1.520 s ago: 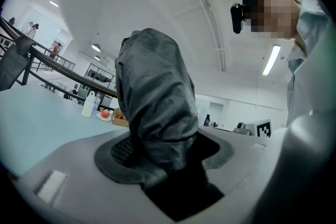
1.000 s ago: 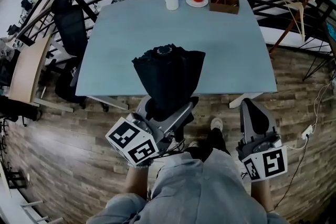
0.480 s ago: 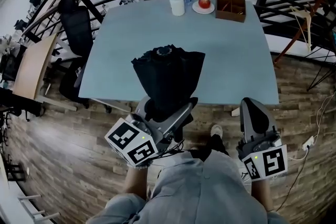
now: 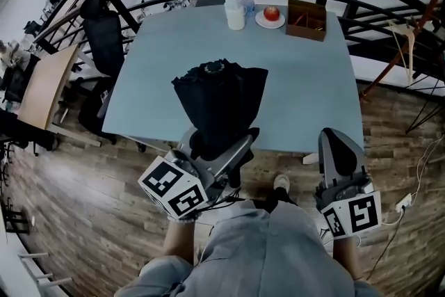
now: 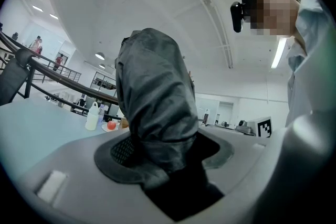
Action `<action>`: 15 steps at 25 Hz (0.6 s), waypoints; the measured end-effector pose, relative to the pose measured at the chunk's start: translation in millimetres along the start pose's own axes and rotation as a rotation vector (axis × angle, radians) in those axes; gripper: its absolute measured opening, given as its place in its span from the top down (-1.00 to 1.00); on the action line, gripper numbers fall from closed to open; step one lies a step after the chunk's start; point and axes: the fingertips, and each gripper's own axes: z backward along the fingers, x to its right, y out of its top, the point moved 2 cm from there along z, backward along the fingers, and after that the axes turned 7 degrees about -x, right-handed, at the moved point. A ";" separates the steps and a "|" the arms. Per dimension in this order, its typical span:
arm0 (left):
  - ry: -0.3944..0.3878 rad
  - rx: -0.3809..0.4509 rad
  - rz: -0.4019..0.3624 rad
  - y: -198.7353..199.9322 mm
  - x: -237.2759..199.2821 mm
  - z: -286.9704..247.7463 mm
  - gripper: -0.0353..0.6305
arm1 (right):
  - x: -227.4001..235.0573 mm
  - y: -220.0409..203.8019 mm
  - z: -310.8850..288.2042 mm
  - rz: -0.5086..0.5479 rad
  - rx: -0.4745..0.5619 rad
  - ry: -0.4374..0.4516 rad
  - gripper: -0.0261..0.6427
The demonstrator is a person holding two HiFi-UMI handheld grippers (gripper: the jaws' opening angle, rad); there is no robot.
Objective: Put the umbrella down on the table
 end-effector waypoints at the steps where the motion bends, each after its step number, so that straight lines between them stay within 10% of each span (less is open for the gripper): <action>1: 0.003 0.002 -0.001 1.8 0.1 -3.0 0.05 | 3.7 1.1 -1.4 0.002 0.000 0.004 0.93; 15: 0.055 -0.011 -0.042 11.7 -0.2 -41.9 0.05 | 48.9 -3.5 -12.6 -0.013 0.004 0.029 0.92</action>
